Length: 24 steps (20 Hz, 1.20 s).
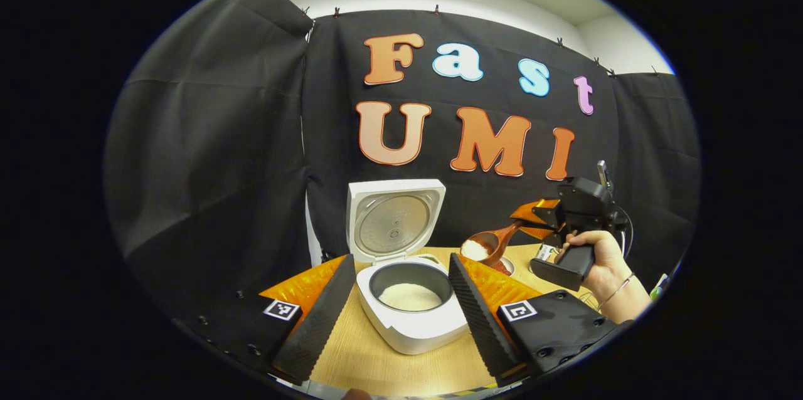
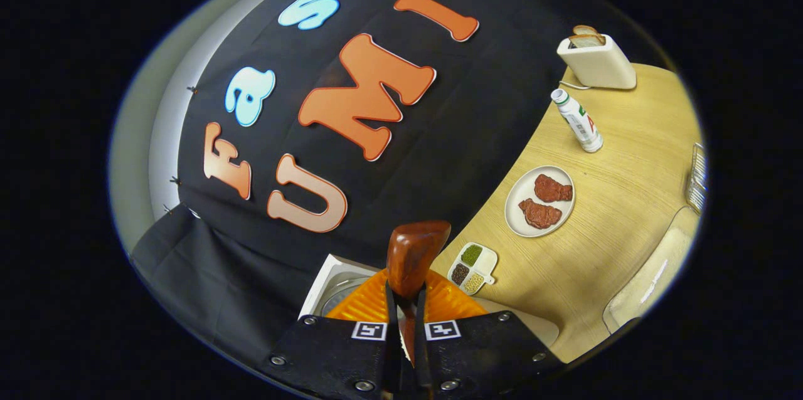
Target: Close the left gripper, press the button to open the rice cooker; take a wooden spoon from the chopstick holder with the right hand, scoop a spoonful of rice and pour it into the rice cooker, then put the wooden spoon back into the chopstick holder.
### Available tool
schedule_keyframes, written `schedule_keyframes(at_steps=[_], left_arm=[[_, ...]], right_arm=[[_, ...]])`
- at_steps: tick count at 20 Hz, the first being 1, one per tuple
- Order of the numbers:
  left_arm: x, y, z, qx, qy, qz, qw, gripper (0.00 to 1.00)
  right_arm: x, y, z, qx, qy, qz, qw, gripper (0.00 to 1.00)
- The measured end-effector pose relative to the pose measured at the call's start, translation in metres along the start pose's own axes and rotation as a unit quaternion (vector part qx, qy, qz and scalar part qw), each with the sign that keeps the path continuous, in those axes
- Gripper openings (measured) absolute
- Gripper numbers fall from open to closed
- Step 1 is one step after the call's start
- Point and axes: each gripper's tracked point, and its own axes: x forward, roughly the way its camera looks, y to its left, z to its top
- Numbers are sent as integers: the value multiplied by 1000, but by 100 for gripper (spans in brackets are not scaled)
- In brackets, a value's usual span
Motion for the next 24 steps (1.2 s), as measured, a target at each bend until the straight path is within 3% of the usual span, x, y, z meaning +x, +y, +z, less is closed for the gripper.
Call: schedule_keyframes(at_steps=[15, 24], left_arm=[[11, 30, -4, -7, 7, 7, 1000, 100], [17, 36, -3, -8, 6, 9, 1000, 100]], right_arm=[[39, 23, -39, -122, -3, -11, 992, 8], [44, 40, -53, -201, -5, 5, 980, 8]])
